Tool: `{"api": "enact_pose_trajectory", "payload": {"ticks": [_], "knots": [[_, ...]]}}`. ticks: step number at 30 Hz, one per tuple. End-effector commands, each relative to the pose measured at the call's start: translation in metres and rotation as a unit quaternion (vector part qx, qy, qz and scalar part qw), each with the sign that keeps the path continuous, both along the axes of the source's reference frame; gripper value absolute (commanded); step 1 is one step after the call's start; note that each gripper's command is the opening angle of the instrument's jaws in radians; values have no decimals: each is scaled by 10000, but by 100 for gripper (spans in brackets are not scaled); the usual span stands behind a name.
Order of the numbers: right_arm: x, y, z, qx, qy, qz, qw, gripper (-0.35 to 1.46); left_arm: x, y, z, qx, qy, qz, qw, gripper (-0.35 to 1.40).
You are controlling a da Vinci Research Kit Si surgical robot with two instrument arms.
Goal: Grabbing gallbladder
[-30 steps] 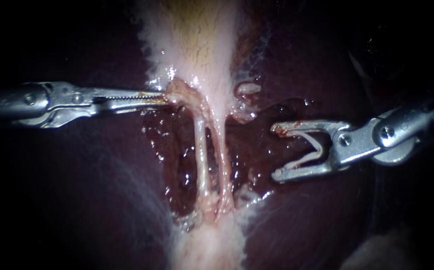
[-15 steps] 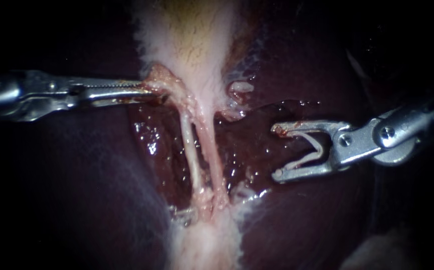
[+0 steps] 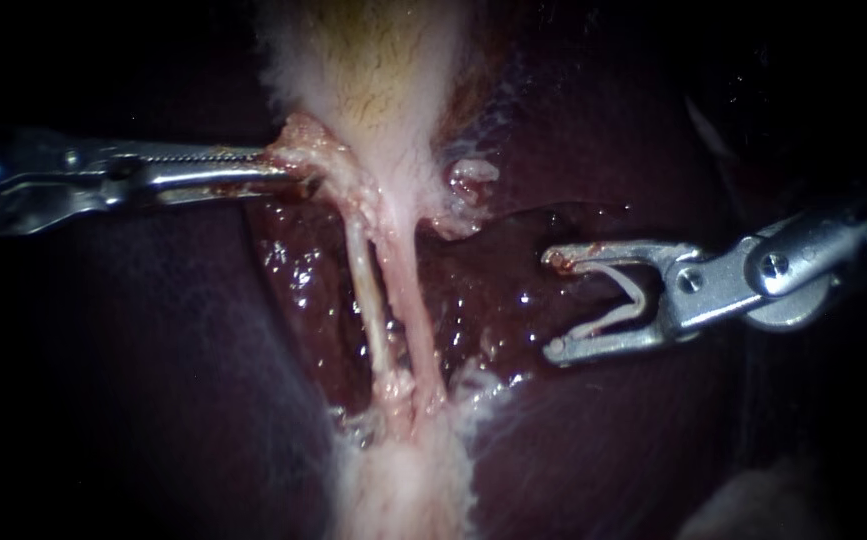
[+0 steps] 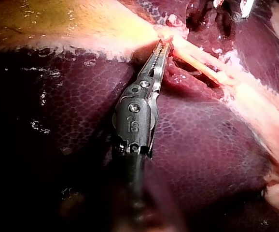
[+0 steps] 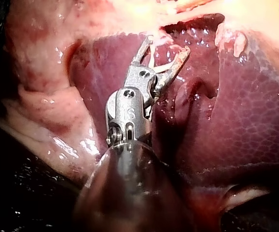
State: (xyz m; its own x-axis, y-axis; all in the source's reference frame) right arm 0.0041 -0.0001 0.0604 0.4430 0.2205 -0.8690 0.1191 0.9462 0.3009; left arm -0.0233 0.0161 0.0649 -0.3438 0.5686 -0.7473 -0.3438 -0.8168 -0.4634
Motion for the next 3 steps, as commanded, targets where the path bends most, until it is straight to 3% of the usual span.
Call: {"api": "enact_pose_trajectory", "payload": {"ticks": [1,3], "knots": [[0,0,0,0,0,0,10000,48,0,0,1,-1,-3,4,10000,-35],[0,0,0,0,0,0,10000,48,1,1,2,-2,-3,5,10000,-35]]}}
